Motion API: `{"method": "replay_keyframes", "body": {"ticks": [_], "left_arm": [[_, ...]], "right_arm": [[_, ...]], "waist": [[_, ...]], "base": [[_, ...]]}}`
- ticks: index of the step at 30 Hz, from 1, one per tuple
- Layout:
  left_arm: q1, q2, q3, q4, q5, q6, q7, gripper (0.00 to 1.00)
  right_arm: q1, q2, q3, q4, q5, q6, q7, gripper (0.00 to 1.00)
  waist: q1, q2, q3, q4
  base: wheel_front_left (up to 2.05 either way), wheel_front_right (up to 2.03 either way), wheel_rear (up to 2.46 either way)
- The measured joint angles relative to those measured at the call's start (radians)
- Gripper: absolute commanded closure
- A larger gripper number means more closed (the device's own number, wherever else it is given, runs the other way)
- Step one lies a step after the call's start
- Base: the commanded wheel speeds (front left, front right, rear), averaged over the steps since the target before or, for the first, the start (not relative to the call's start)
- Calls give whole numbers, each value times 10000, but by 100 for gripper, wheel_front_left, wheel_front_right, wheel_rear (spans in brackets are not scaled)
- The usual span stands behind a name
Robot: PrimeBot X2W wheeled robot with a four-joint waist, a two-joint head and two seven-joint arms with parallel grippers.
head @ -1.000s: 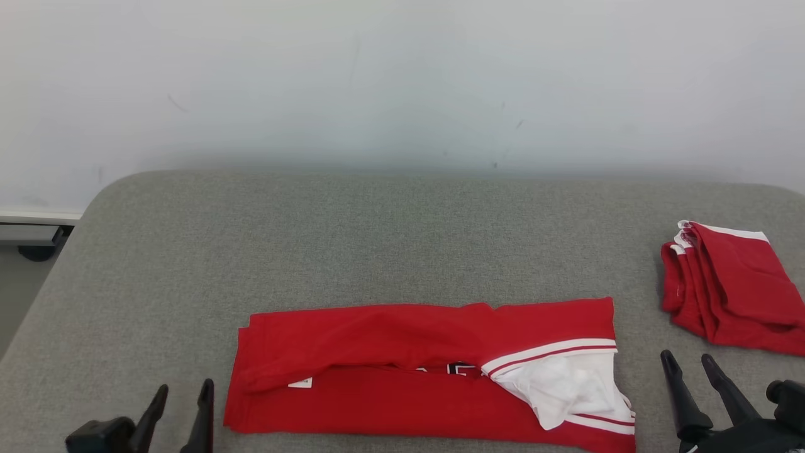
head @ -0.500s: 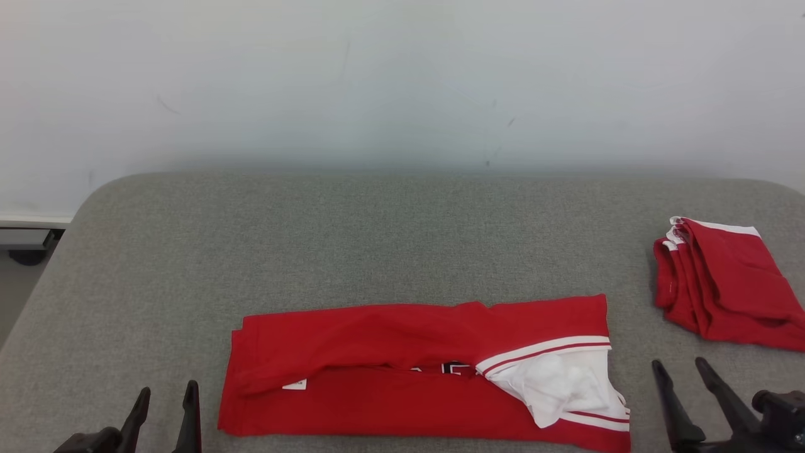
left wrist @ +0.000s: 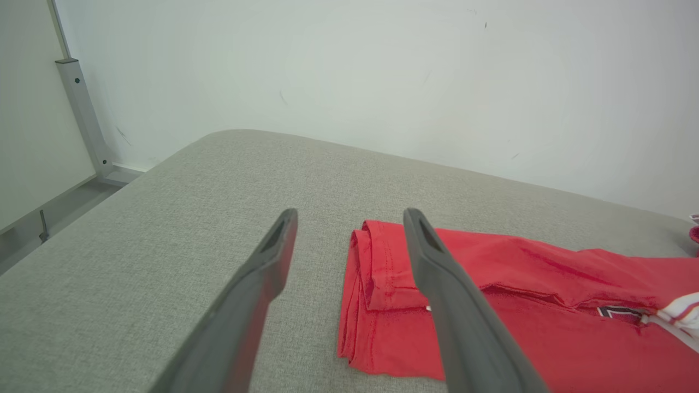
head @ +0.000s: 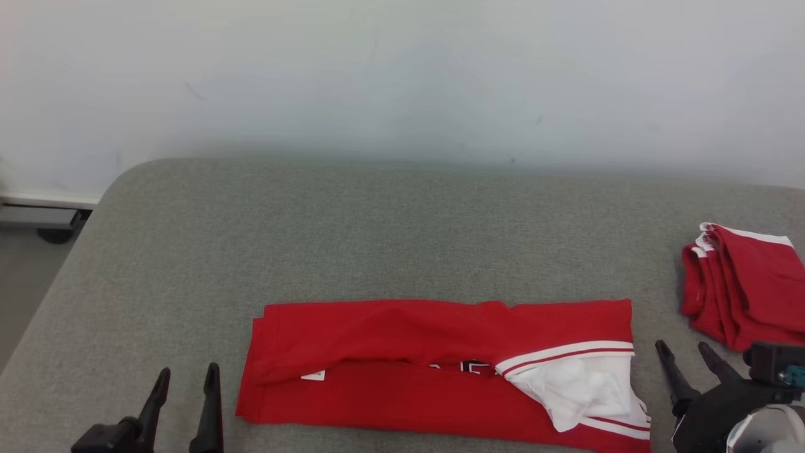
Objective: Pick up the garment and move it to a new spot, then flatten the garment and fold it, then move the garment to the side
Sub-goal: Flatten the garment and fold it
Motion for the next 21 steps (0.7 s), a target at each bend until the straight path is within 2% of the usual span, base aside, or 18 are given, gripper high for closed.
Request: {"method": "replay_keyframes", "body": {"ticks": [7,21], "left_arm": [[-12,-267,-63,-307,178,0,201,0],[-71,-462,-86,-589,491,0,548,0]], "right_arm": [[-896,232,420,1294,372,-2,1542,0],[-2647,604,1028,3390,552,94,3614,0]], "waist": [[-1,0,126,387],[1,0,709,1052]], "base": [[0,0,0],[0,0,0]]}}
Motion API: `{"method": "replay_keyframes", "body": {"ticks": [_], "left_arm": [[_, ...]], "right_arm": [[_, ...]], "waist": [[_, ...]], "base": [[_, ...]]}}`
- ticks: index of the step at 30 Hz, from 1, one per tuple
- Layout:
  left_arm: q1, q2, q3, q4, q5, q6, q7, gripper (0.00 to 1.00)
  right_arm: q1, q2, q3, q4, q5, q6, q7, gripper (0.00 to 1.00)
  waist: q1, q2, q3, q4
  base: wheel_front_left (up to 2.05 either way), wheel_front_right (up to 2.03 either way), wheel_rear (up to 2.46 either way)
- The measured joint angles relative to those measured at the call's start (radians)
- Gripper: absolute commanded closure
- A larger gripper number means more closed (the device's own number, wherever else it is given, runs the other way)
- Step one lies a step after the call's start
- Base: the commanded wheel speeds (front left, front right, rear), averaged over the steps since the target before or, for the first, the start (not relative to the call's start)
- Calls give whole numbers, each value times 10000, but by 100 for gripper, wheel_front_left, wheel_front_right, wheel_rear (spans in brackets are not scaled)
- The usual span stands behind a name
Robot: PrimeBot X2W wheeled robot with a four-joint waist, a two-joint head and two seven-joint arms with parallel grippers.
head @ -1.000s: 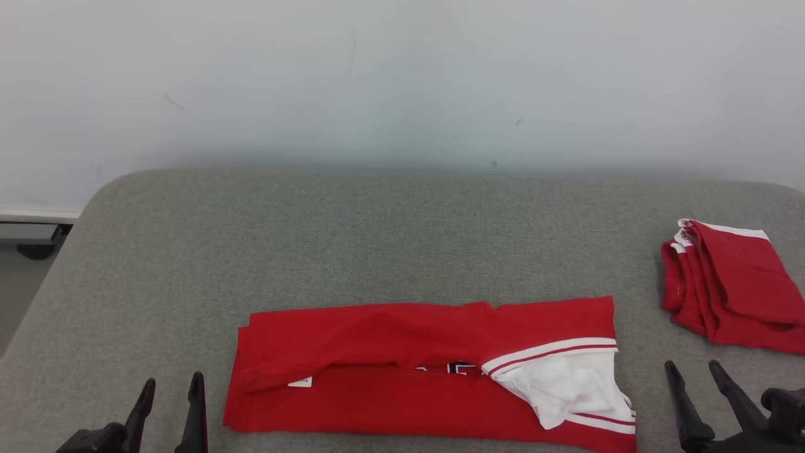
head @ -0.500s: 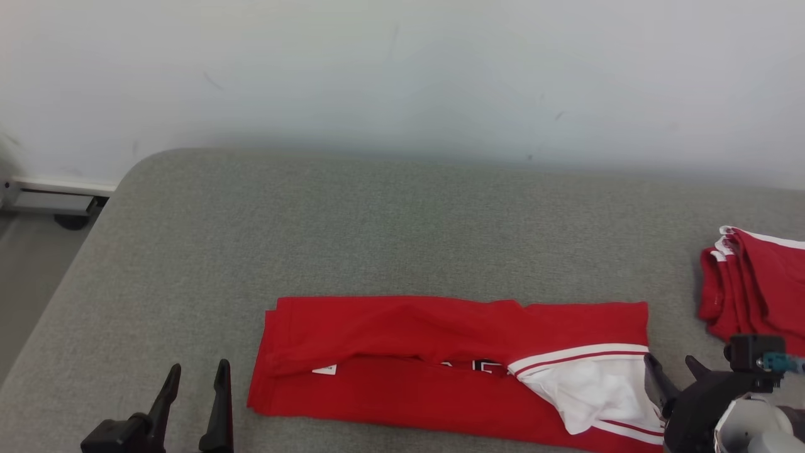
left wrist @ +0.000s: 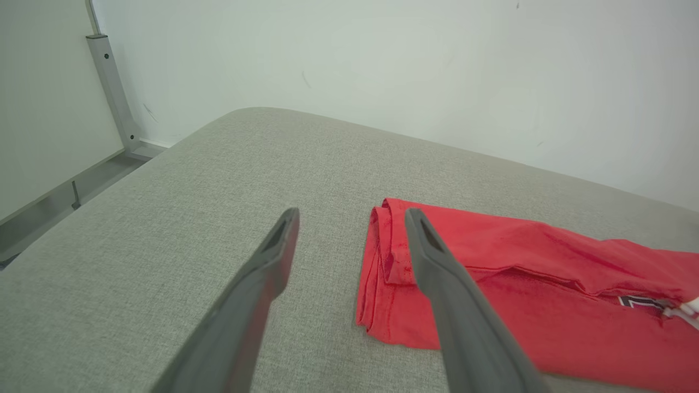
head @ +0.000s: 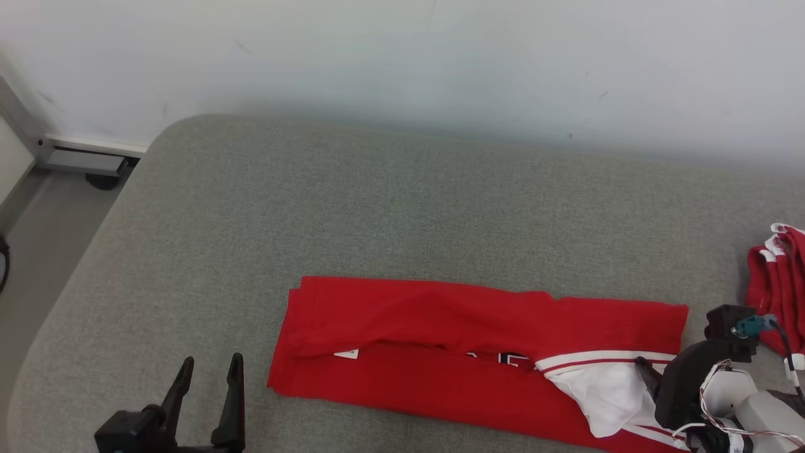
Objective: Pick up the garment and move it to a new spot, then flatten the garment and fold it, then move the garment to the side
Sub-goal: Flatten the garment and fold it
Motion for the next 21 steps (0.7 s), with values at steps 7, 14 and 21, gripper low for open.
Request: {"method": "replay_keyframes", "body": {"ticks": [7,14,21], "left_arm": [[-159,-35,157,15,75,0,90,0],[-140,-71,276,44,86,0,174,0],[-117,-63,291,54,81,0,259,0]], "right_arm": [[-280,105,142,512,265,314,602,100],[-593,251,274,963,326,928,834,100],[-836,-418,332,1072,134,1392,819,100]], "waist": [[-1,0,128,77],[-1,0,27,-170],[-1,0,-111,-496]], "base": [[0,0,0],[0,0,0],[0,0,0]]}}
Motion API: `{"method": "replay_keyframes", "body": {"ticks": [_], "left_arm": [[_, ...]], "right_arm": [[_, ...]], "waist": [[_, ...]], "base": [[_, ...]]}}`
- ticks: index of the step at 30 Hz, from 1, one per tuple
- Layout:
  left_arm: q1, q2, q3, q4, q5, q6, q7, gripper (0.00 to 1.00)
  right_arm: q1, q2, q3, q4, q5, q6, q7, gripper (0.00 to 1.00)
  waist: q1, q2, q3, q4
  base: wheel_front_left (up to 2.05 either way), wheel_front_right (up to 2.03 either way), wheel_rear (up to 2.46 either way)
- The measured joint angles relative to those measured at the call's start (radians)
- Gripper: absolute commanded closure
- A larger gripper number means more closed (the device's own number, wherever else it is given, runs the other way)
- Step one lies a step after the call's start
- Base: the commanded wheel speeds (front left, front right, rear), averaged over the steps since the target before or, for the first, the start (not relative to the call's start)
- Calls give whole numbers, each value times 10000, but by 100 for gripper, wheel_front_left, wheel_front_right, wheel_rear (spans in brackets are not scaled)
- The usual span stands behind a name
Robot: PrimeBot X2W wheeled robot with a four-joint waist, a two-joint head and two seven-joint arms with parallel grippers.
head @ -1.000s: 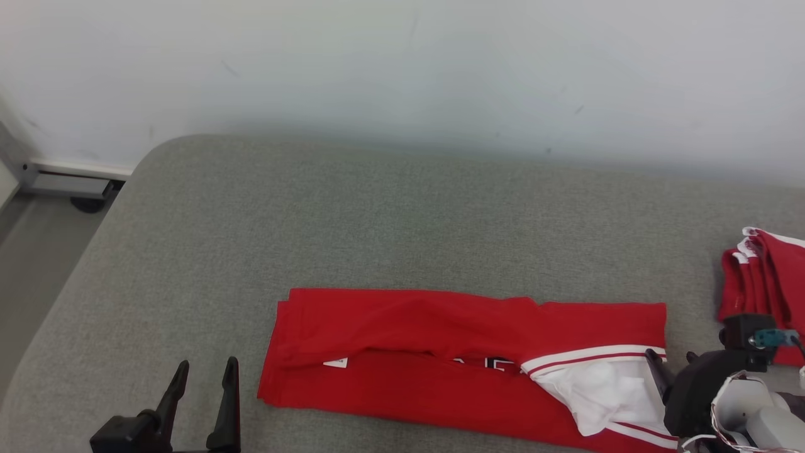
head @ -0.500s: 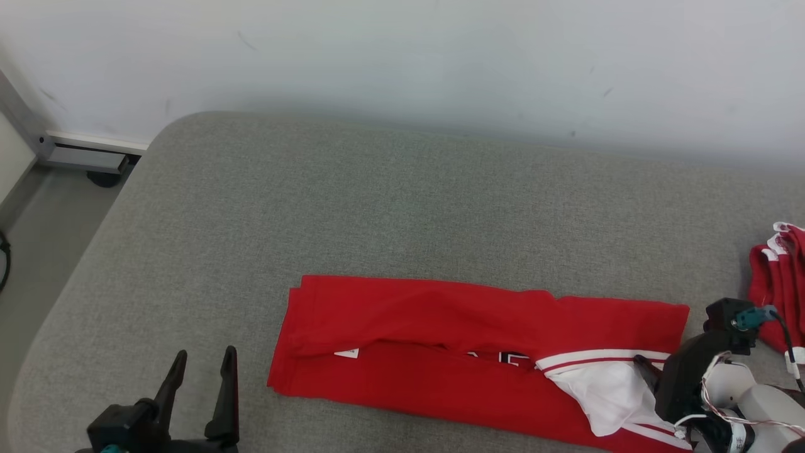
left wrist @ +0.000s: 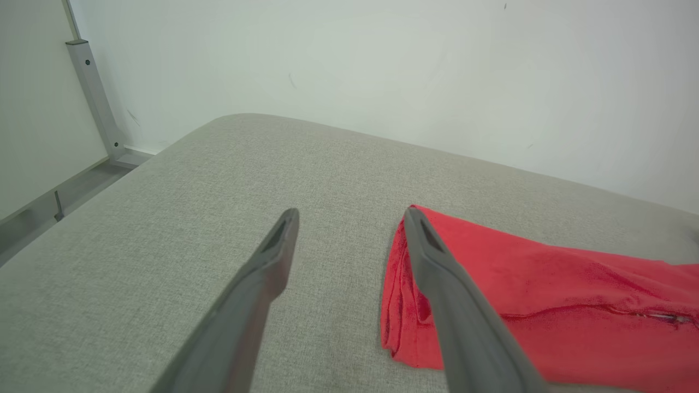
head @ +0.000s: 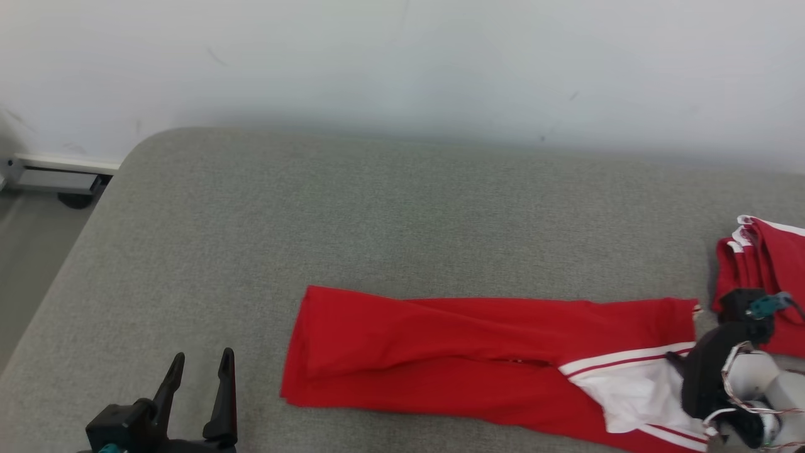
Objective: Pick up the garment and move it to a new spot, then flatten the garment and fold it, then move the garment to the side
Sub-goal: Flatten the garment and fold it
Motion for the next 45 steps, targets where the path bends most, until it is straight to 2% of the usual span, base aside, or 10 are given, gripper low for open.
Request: {"method": "replay_keyframes", "body": {"ticks": [4,7,10,13,18,24,26,28,34,45], "left_arm": [[12,-23,0,10,-31,0,2,0],[49,-44,-15,36,-59,0,96,0],[97,-115,-86,63,-71,-2,104,0],[152,-134,-100,134,-107,-12,146,0],[197,-280,-161,182,-134,-12,176,0],[197,-378,-276,242,-150,-12,176,0],[193,-431,-286,263,-173,-12,176,0],[190,-447,-297,270,-190,-12,176,0],[143,-602,-410,314,-207,-15,178,0],[-210,-669,-617,341,-77,-21,171,0]], "right_arm": [[-200,-347,-140,-81,29,359,12,100],[-331,-52,-293,-405,627,675,244,100],[-311,387,-621,-874,1854,920,792,100],[-295,694,-763,-1423,2801,968,1488,100],[-323,771,-972,-2343,3843,988,2525,100],[-339,1279,-1179,-3116,4817,988,3225,100],[-348,1664,-1149,-3517,5058,798,3484,100],[-348,1770,-1097,-3636,5062,711,3542,100],[-413,2337,-861,-3845,5145,128,3624,100],[-1033,3053,-853,-3196,4683,-805,2963,100]], "waist": [[0,0,-86,-203],[1,0,-151,-347],[0,0,-225,-438],[0,0,-307,-471],[0,0,-384,-462],[0,-1,-364,-351],[0,0,-326,-250],[0,0,-312,-209],[0,0,-223,93],[0,0,-59,801]], "base": [[0,0,0],[0,0,0],[0,0,0],[0,0,0],[0,0,0],[0,0,0],[0,0,0],[0,0,0],[0,0,0],[0,0,0]]}}
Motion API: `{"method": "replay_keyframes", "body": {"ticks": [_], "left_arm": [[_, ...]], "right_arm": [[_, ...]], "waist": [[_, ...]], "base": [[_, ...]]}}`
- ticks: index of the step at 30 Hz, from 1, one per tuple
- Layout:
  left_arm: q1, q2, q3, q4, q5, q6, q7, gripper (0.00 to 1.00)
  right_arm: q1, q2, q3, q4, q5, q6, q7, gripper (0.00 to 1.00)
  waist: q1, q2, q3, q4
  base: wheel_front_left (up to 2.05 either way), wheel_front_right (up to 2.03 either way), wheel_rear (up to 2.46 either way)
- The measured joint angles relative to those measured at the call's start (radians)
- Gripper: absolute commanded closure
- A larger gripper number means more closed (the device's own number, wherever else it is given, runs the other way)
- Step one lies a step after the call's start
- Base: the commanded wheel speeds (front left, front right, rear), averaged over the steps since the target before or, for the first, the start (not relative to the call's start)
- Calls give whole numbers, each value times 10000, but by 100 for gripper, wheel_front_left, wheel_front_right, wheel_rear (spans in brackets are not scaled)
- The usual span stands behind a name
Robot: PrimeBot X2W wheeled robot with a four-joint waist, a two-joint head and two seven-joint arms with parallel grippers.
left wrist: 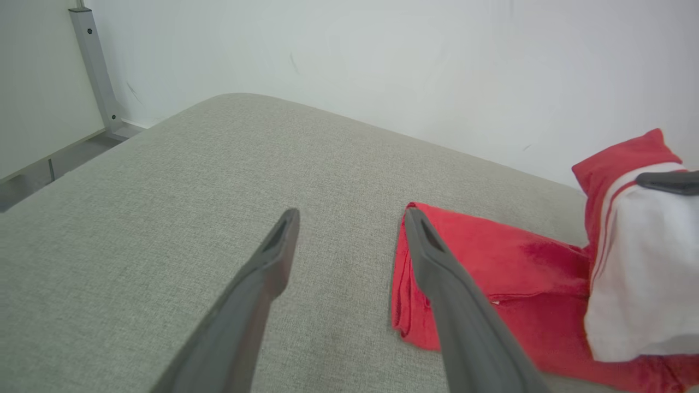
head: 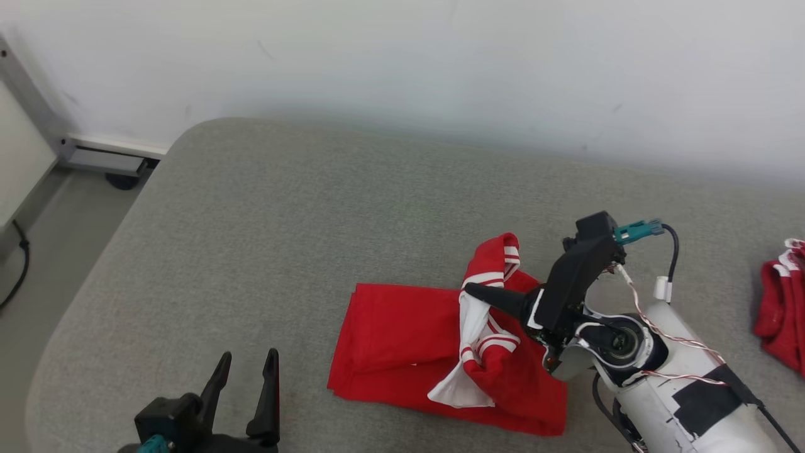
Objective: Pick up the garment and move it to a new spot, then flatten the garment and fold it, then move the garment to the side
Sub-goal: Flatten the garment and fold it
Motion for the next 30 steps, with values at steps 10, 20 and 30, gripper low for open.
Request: {"method": "replay_keyframes", "body": {"ticks": [10,20,30], "left_arm": [[-257,-75,-123,75,109,-2,-86,0],[-652,-320,-376,238,109,-167,-86,0],[-899,-458,-485,464,109,-259,-102,0]], "right_arm": [[-667,477,359,1093,-336,-288,-500,100],[-976,617,629,2013,-451,-407,-953,100],[-1353,675,972,2704,-311,-399,-1131,100]], "waist": [[0,0,132,547],[0,0,257,934],[0,0,368,1212]], "base": [[0,0,0],[0,0,0],[0,0,0]]}}
